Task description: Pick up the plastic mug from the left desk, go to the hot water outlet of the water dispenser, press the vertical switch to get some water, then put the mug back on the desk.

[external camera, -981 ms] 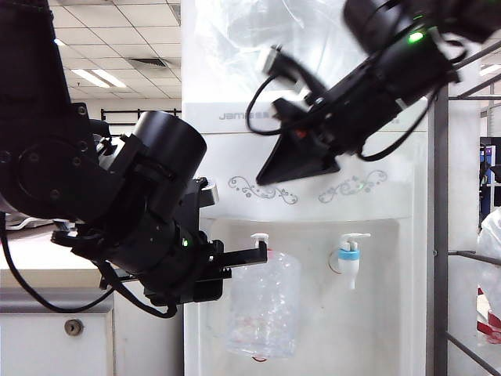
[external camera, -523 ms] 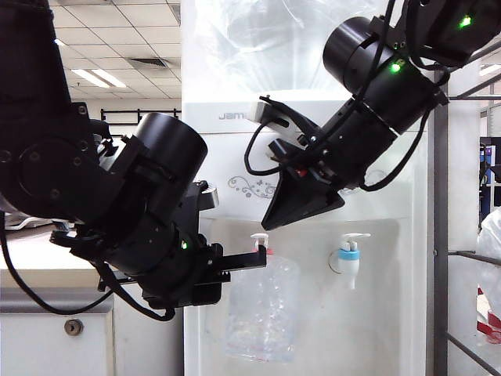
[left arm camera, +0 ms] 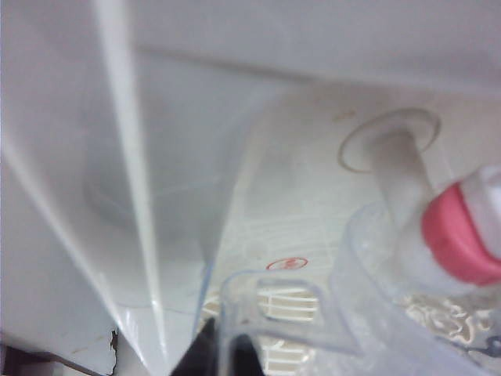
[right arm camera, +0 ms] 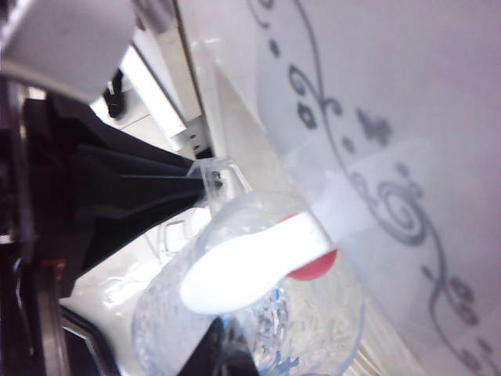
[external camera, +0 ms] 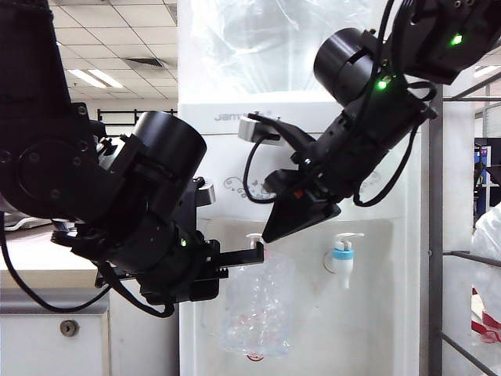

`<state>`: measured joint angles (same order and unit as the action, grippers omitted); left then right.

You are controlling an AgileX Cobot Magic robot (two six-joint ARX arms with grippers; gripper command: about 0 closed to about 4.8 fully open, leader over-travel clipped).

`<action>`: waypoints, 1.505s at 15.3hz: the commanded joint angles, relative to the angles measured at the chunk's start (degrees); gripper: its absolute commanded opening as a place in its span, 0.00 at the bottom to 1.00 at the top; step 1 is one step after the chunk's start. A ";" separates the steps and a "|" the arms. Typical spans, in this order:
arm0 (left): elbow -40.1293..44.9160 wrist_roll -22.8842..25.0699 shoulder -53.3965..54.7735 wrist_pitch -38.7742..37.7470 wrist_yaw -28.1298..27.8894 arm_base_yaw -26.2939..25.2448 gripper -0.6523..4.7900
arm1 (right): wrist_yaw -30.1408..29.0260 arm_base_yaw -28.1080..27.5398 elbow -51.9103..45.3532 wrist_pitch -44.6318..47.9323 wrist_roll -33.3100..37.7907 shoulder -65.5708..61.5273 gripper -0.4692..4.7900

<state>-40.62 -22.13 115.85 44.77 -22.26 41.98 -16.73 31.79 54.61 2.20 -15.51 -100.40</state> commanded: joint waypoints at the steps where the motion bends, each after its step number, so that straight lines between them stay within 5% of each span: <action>1: -0.31 0.92 -0.42 2.47 -0.02 0.07 0.11 | -2.58 1.27 0.81 8.39 -3.32 -1.07 0.07; 7: -0.28 3.58 -0.42 2.03 -1.05 0.02 0.11 | -0.79 6.23 1.07 5.99 -4.09 0.68 0.07; 20: -0.26 3.74 -0.42 2.01 -1.07 0.04 0.11 | 25.05 6.19 1.05 4.28 -17.73 0.63 0.07; 23: -0.26 3.74 -0.42 2.03 -1.09 0.04 0.11 | 19.39 7.26 1.07 1.01 -16.92 2.27 0.08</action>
<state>-40.62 -18.48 115.81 45.01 -22.92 41.98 3.22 38.74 55.29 2.66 -32.84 -99.15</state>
